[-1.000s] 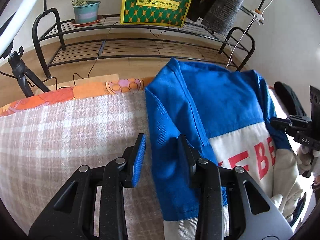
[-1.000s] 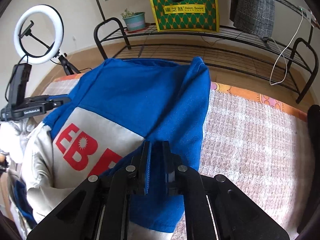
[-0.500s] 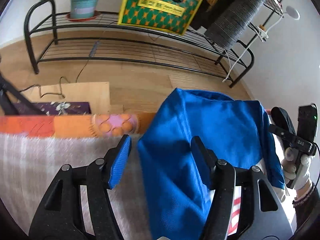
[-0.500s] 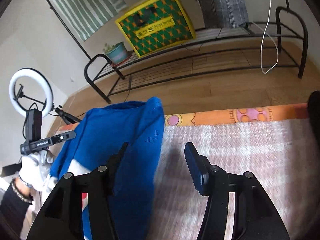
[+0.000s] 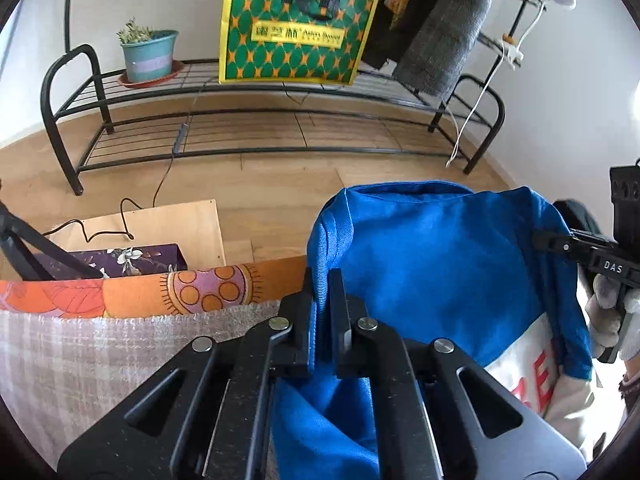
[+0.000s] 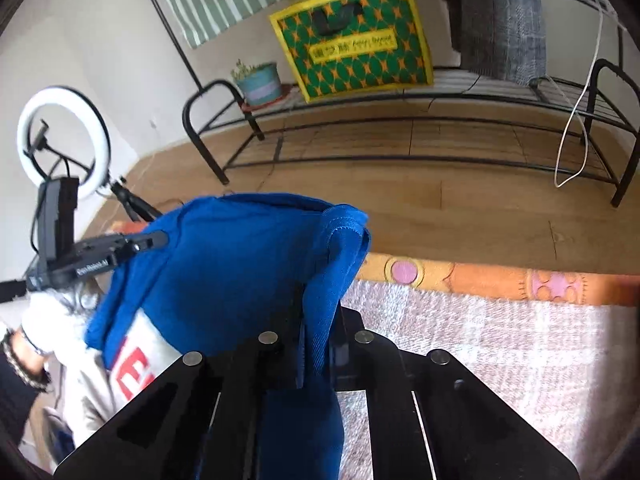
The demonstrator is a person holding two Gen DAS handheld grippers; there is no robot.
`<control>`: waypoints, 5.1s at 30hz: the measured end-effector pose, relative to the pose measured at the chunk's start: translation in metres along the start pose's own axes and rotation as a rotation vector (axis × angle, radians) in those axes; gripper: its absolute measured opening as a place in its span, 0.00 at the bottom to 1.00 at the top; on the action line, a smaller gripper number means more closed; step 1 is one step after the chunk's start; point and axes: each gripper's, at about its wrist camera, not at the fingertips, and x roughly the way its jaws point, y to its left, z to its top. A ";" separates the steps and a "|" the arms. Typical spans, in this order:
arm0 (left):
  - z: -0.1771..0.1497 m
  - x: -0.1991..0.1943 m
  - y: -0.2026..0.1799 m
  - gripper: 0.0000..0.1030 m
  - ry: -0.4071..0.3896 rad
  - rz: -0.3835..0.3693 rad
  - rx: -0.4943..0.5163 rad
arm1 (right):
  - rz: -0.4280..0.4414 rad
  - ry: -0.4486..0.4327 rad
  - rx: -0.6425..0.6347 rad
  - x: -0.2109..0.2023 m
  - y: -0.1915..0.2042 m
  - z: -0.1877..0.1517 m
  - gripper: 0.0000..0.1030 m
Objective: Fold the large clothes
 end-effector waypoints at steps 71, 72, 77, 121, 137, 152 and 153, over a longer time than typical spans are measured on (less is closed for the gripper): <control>-0.319 -0.620 -0.143 0.02 -0.343 -0.075 0.020 | -0.007 -0.465 -0.152 -0.520 0.227 -0.305 0.10; -0.316 -0.633 -0.148 0.06 -0.359 -0.082 0.025 | -0.008 -0.488 -0.158 -0.530 0.229 -0.304 0.12; -0.296 -0.703 -0.179 0.20 -0.428 -0.123 0.057 | -0.032 -0.612 -0.186 -0.576 0.241 -0.296 0.29; -0.329 -0.286 -0.026 0.13 0.098 -0.371 -0.685 | 0.192 0.052 0.392 -0.226 0.154 -0.324 0.51; -0.360 -0.312 -0.038 0.00 0.063 -0.356 -0.710 | 0.236 0.054 0.412 -0.227 0.138 -0.324 0.06; -0.323 -0.271 -0.001 0.49 0.045 -0.393 -0.823 | 0.330 0.139 0.391 -0.210 0.186 -0.366 0.58; -0.323 -0.270 -0.002 0.37 0.048 -0.395 -0.818 | 0.316 0.149 0.378 -0.204 0.189 -0.365 0.58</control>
